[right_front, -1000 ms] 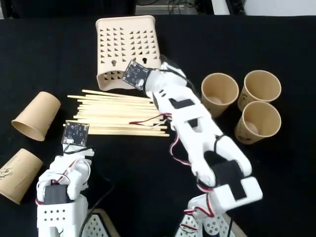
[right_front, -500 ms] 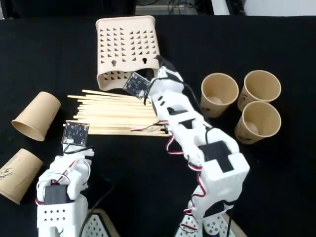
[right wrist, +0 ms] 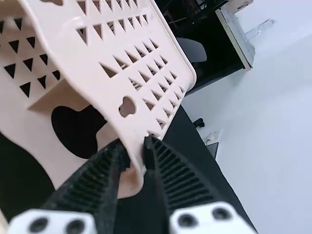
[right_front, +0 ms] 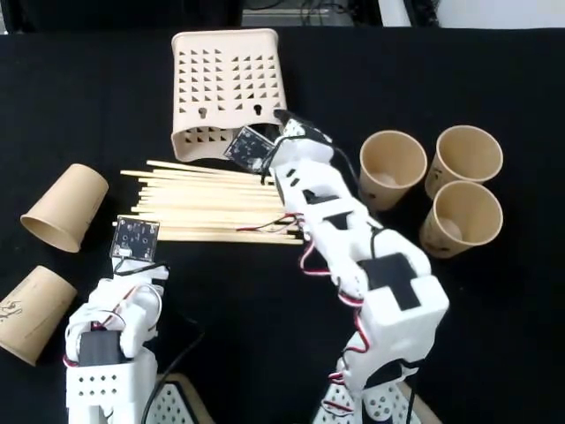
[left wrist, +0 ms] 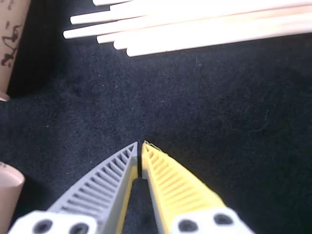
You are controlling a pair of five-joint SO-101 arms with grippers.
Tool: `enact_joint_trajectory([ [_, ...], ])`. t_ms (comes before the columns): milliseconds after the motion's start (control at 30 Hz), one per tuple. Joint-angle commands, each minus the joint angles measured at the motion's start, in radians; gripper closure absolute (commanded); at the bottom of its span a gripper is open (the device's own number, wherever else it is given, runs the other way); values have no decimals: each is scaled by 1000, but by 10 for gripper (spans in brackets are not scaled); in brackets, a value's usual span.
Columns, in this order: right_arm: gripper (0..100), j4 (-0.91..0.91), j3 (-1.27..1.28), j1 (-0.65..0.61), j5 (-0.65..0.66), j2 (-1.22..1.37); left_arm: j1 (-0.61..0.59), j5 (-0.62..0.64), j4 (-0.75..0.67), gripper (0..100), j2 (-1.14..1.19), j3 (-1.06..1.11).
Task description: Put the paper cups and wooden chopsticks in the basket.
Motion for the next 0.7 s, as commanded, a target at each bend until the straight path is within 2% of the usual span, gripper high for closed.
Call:
enact_joint_trajectory([
  [0,987,-5,50,2,2,-117,-1,-2,5,970,0,18],
  [133,987,130,94,-11,-66,-292,-1,-2,5,970,0,18],
  [267,987,428,45,-18,-186,-487,-1,-2,5,970,0,18],
  [500,987,1020,-255,-41,-301,-699,-1,-2,5,970,0,18],
  [667,987,1313,-501,-58,-370,-700,-1,-2,5,970,0,18],
])
